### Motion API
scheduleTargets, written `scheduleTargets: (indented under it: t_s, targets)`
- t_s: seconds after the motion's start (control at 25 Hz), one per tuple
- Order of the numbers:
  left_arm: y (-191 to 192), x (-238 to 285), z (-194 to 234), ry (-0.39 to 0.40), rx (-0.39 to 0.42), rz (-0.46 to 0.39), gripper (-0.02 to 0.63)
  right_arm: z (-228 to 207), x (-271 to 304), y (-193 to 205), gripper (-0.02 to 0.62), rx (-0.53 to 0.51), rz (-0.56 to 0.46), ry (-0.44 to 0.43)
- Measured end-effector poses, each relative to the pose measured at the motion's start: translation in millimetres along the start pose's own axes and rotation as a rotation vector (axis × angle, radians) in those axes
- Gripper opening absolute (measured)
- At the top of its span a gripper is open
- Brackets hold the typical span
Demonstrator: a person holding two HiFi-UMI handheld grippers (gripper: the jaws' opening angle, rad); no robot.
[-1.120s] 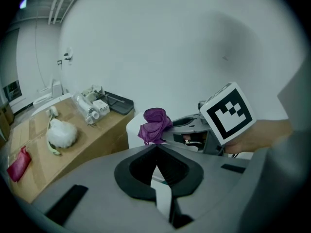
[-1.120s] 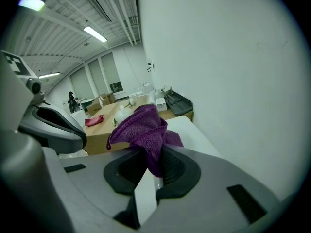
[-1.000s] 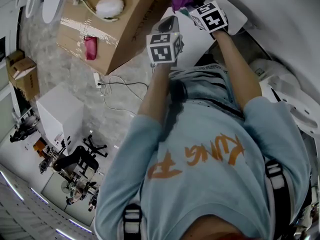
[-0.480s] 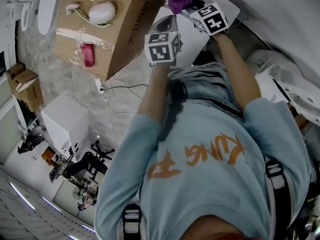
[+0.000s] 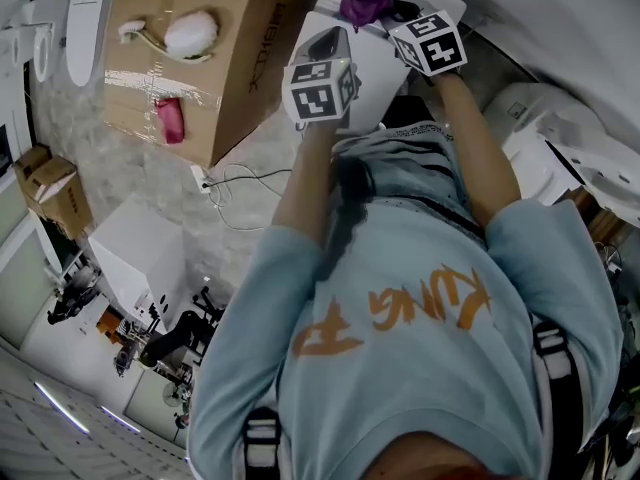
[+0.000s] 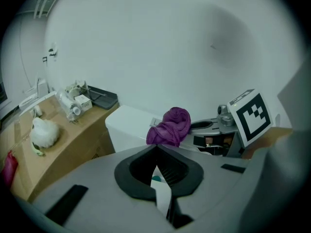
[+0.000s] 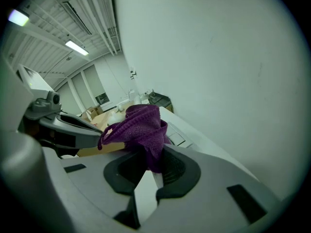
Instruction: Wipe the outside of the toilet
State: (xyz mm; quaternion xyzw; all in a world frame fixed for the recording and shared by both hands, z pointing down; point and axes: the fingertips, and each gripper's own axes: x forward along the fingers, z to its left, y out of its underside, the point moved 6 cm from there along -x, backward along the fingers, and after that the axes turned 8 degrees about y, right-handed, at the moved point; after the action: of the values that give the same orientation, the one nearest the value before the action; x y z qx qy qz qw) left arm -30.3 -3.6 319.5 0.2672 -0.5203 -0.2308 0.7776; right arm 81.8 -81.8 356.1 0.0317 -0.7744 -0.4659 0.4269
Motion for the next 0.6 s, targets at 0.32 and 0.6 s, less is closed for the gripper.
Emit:
scheduleTargets:
  t_s: [0.32,0.6]
  targets:
    - [5,13,-12,0.045,0.014,0.032,0.023,-22,-26,21,0.072,0.085,-0.004,0.044]
    - [12,17,-22,0.077,0.027,0.059,0.023,-51,-56,45,0.072,0.206,-0.015,0.130]
